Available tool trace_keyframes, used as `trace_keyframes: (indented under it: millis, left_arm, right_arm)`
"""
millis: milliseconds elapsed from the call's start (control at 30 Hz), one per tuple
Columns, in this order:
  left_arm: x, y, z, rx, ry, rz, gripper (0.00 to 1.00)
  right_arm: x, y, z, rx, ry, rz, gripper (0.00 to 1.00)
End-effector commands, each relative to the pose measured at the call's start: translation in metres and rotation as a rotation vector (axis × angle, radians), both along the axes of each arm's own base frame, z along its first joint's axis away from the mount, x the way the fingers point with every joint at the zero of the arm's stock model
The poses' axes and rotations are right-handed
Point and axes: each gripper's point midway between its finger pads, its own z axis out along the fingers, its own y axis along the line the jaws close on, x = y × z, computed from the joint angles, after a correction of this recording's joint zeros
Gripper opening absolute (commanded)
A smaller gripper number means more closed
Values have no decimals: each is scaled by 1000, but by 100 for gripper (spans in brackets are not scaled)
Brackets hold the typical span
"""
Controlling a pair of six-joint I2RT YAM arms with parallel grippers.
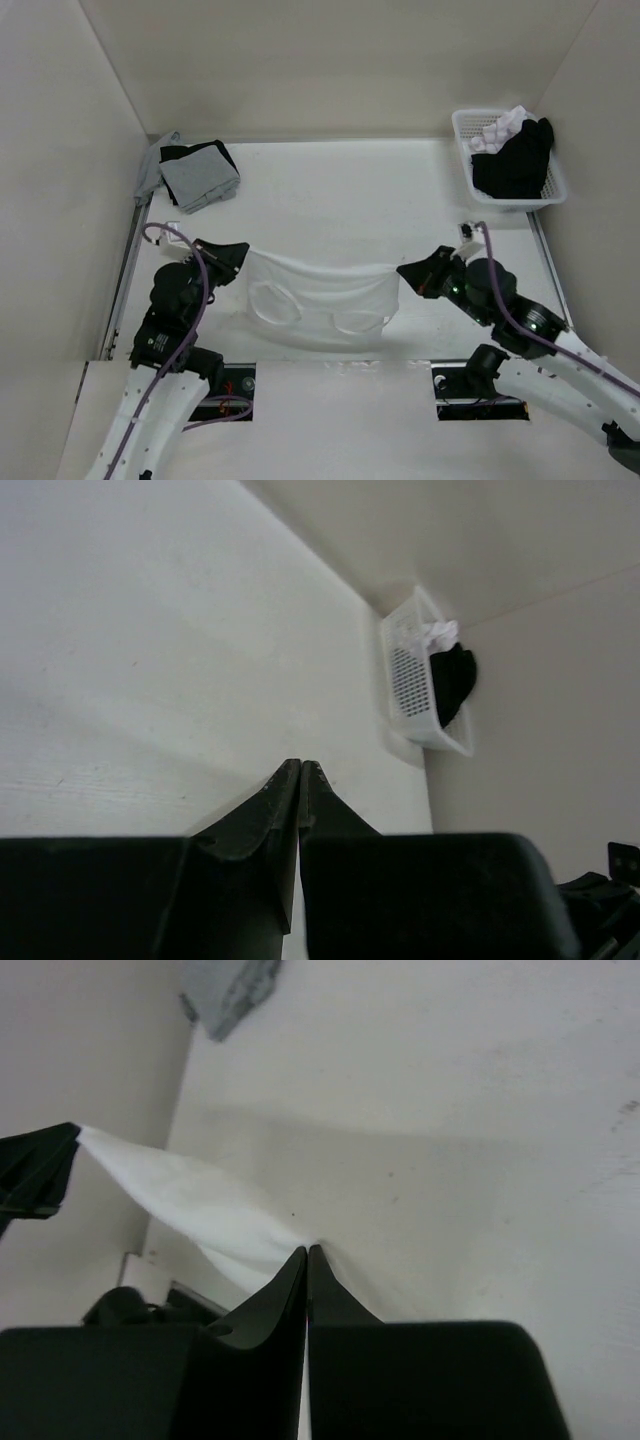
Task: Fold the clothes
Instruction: Fold the tank top
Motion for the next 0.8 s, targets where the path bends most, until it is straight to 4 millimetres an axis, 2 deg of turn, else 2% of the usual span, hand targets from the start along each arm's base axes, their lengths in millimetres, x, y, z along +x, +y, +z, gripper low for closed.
trace_keyframes:
  millis: [0,100,233,333,433,500,567,667,767]
  left_arm:
    - [24,-1,-49,60,130,15,1]
    - [61,-3,-70,75,166,34,1]
    - [124,-9,-85,64,202,48,1]
    - [166,-14,-89,30,213,64,1]
    - [199,-12,-88,8,214,84,2]
    - [213,-12,-91,4,225,83,2]
    - [216,-13,-92,-6,230,70,2]
    - [204,-14,-94,-8,214,63,3]
    - [181,-15,-109,-4,228,49,3]
  right_arm:
    - [35,4,-34,-88,45,-44,3]
    - [79,9,-54,-67,84,-48,3]
    - [146,0,-70,-52,120,-102,2]
    - [190,-5,-80,-43,160,-123,2]
    - [222,-8,-88,-32,191,-136,2]
    - [233,-9,-91,-19,202,-139,2]
    - [234,-10,-91,-12,201,-141,2]
    - [221,-14,-93,-9,191,-144,2]
    - [199,-21,-100,6,177,-164,2]
